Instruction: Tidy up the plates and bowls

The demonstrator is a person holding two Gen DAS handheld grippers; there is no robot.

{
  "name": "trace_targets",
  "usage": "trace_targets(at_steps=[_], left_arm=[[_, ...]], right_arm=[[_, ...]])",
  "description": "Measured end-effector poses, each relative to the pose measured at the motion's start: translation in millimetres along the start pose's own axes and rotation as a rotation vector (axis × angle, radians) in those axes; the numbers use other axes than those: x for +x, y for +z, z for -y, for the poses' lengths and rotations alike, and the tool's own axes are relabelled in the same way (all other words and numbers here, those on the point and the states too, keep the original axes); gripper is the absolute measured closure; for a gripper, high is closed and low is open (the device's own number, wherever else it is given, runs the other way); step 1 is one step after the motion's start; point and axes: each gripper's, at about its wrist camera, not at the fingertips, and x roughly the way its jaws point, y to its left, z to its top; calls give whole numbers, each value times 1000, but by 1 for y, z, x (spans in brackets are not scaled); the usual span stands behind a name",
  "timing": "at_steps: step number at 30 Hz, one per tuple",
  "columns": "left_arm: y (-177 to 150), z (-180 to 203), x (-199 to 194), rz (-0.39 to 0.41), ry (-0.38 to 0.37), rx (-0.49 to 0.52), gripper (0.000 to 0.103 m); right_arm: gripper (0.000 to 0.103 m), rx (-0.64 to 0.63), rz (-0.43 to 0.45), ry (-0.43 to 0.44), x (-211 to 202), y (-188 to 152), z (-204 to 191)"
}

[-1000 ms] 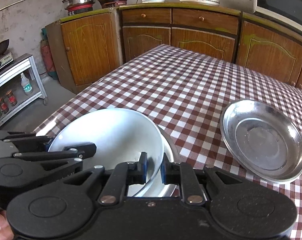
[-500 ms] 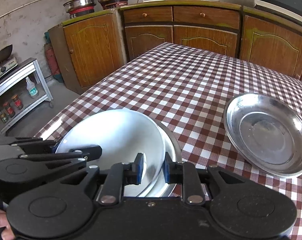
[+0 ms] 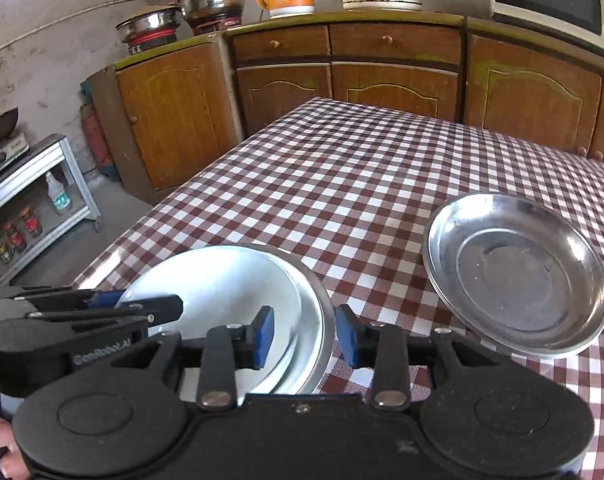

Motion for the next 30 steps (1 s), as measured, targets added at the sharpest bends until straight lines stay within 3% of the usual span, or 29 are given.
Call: trace_targets(at_steps=[2,3,4,11,22,30], left_arm=[[2,2,-4,13,0,0,53],[3,3,-7,26,25,3,38],[3,4,-10,44,46,10,33],[7,-1,-16,50,68,-11,26],[0,-7,-3,-2,88,-27,16],[-6,-15,18,-56,66,-57,19]], right_arm=[[43,6,9,0,-2,1,0],[37,6,12,3,-4,1,0],[34,4,16,5,-4,1,-1],[25,18,23,9,-8,0,1],[24,57,-27,14,3,-9,9],[24,117,-81,56,25,-15,18]])
